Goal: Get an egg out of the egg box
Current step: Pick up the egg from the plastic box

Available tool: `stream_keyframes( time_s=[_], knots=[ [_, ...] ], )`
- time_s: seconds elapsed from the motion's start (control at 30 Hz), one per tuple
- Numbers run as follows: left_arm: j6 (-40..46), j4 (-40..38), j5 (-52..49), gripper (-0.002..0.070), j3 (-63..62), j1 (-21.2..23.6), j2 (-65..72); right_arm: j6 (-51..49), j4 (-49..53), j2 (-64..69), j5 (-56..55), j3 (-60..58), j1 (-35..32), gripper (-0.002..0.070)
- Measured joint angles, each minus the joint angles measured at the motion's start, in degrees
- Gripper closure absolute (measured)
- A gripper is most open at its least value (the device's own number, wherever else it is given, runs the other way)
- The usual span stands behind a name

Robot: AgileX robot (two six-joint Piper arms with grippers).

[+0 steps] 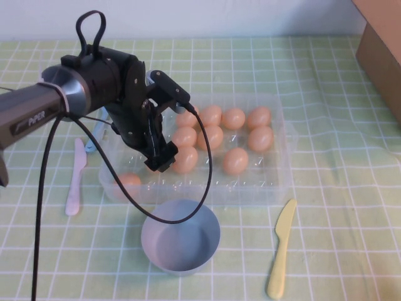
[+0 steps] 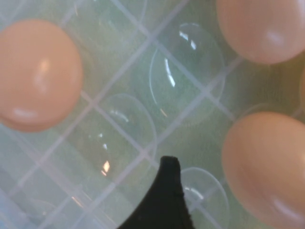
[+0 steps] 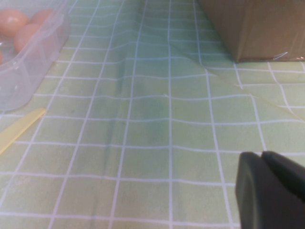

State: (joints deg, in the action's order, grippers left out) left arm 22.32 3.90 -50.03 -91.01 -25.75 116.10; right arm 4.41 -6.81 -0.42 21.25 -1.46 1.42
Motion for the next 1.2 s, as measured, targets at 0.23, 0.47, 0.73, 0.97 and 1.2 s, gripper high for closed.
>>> stream_keyframes(
  time_s=[0.23, 0.47, 0.73, 0.97, 1.2],
  knots=[
    [0.0, 0.22, 0.67, 0.0074, -0.09, 0.0, 1.39, 0.0, 0.0, 0.0, 0.0, 0.0, 0.0, 0.0694],
    [0.0, 0.25, 1.16, 0.0139, -0.13, 0.0, 2.39, 0.0, 0.0, 0.0, 0.0, 0.0, 0.0, 0.0694],
    [0.0, 0.14, 1.3, 0.0273, -0.22, 0.0, 2.53, 0.0, 0.0, 0.0, 0.0, 0.0, 0.0, 0.0694],
    [0.49, 0.42, 0.59, 0.0302, -0.26, 0.0, 1.98, 0.0, 0.0, 0.0, 0.0, 0.0, 0.0, 0.0694],
    [-0.31, 0.57, -4.53, 0.0302, -0.15, -0.12, -7.77, 0.0, 0.0, 0.0, 0.0, 0.0, 0.0, 0.0694]
  ],
)
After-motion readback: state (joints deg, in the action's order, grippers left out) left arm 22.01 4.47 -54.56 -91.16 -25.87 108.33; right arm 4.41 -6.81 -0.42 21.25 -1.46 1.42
